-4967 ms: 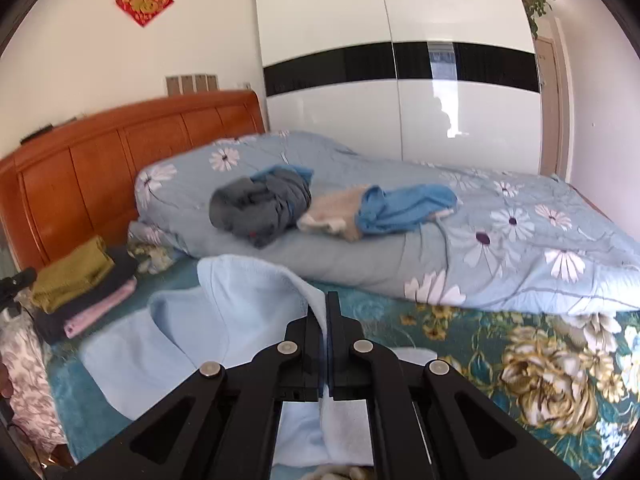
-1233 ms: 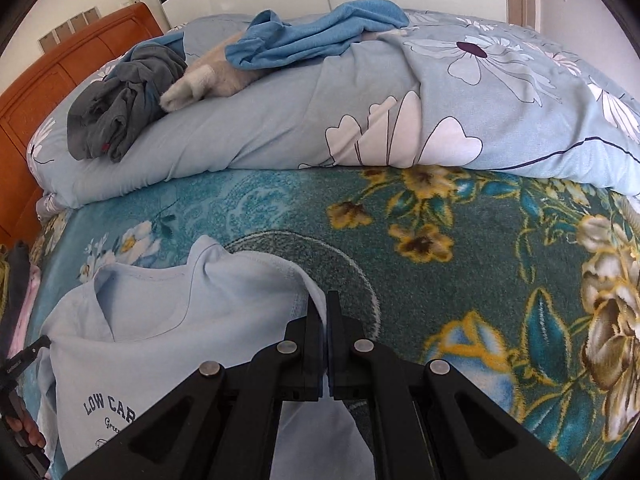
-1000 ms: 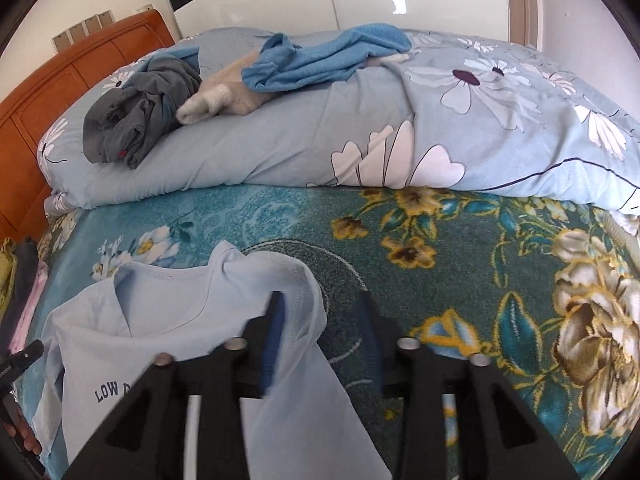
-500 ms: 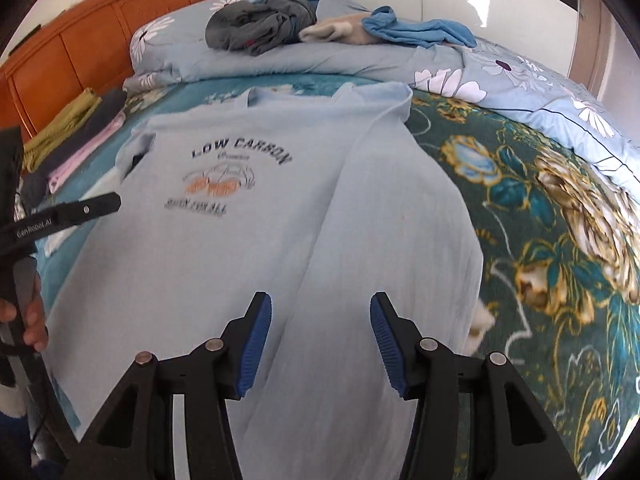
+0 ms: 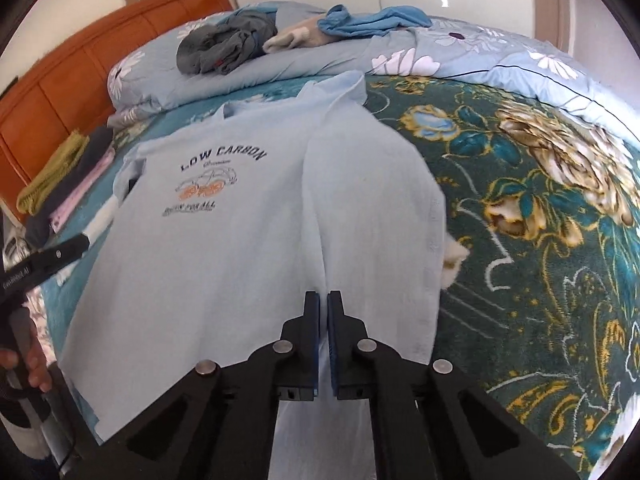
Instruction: Fold clothes
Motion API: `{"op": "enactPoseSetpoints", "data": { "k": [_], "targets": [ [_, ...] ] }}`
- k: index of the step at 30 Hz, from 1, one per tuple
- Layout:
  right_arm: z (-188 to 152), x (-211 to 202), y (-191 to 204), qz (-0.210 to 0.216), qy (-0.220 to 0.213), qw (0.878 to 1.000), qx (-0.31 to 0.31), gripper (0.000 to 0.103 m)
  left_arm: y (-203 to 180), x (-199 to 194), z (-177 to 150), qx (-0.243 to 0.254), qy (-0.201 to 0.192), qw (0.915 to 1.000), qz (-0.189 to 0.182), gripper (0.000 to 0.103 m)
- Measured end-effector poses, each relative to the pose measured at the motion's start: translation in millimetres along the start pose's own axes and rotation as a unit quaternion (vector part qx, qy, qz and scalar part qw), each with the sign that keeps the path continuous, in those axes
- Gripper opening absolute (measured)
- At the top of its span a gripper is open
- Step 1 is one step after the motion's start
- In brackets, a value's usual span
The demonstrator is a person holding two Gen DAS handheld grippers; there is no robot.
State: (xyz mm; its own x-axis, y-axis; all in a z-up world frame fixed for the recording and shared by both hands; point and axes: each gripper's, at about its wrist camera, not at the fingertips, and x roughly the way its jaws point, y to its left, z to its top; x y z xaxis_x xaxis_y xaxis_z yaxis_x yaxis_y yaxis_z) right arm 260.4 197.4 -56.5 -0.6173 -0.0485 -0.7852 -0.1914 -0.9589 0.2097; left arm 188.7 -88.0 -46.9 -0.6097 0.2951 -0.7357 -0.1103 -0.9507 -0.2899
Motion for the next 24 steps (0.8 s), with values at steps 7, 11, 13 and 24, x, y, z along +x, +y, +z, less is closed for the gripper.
{"op": "enactPoseSetpoints", "data": {
  "k": [7,11,13,24],
  "targets": [
    [43,-45,-71,-0.093,-0.082,0.991,0.053,0.003,9,1,1,-0.014,0.003,0.9999,0.008,0.071],
    [67,-53,-124,-0.162,-0.107,0.976,0.098,0.003,13,6,1,-0.018,0.009,0.9997,0.014,0.071],
    [74,-46,-148,-0.174,-0.103,0.972,0.122,0.003,16,8,2,-0.021,0.011,0.9996,0.016,0.071],
    [77,-39,-141,-0.174,-0.112,0.969,0.134,0.008,70,-4,22,-0.051,-0.004,0.9975,0.048,0.071]
  ]
}}
